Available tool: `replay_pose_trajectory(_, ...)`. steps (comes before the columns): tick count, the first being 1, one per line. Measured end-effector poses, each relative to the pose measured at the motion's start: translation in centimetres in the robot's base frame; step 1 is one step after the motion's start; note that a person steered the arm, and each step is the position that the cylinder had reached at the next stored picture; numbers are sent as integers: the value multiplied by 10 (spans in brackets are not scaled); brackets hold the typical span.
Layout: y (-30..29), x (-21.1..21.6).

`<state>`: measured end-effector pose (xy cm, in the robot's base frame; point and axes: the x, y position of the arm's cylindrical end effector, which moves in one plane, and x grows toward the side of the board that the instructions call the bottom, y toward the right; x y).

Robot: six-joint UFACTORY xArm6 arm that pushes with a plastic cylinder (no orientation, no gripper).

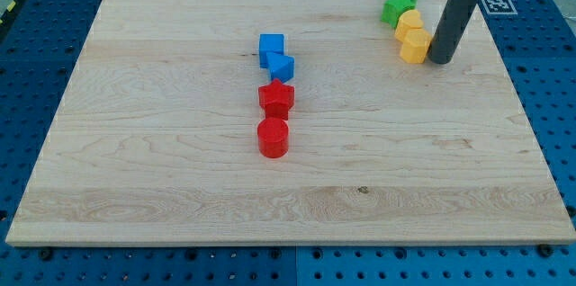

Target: Point your arm towards the top left

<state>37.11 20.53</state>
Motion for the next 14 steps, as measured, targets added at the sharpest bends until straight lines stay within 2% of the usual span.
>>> replay_pose_trajectory(1,0,0)
replay_pose_trajectory(3,40,-14)
replay_pose_trajectory(4,43,-34)
replay_pose_trajectory(7,43,-42)
replay_pose_trajectory(9,45,-98)
replay_pose_trajectory(10,41,-117)
replay_pose_trajectory(14,-3,-120)
